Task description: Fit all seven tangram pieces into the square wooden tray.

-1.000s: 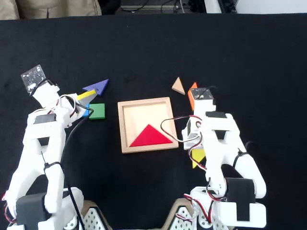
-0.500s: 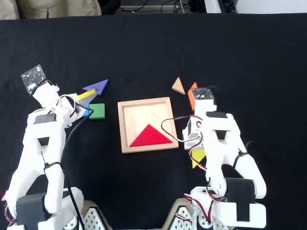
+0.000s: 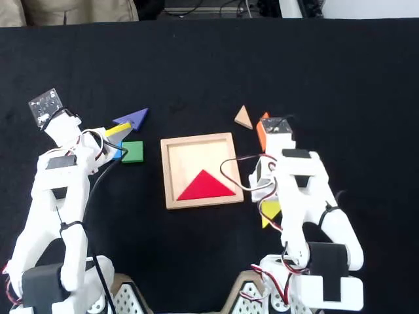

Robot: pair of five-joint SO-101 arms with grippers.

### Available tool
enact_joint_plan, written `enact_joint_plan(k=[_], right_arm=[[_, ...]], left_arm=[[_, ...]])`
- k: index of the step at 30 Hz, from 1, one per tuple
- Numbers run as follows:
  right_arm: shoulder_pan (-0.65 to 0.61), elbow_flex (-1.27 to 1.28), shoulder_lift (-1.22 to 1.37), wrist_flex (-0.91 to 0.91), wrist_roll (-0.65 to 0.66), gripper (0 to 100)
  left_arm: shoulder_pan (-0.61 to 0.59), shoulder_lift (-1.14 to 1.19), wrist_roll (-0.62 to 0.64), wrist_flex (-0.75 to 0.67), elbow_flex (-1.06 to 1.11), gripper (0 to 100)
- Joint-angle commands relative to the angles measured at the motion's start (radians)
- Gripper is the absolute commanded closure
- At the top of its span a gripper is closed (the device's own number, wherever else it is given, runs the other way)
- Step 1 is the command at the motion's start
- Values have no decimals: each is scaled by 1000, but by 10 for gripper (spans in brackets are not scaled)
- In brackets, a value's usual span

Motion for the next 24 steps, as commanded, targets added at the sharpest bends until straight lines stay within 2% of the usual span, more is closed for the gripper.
enact_joint_plan(k=[1,6,10,15,19,24], right_arm=[[8,-88,-53,60,11,733],[-29,-148,-176,137,11,734],[-184,-214,-208,204,9,734],[-316,-354,-203,241,-80,744],[-400,-512,-99,249,-89,805],[-477,-730,168,293,-150,779]], left_arm=[[-4,-8,0,-18,-5,562],[-4,-8,0,-17,-5,562],[-4,-11,0,-17,-5,562],[-7,-15,0,-17,-5,562],[-13,-17,0,-17,-5,562],[-8,-17,0,-17,-5,562]])
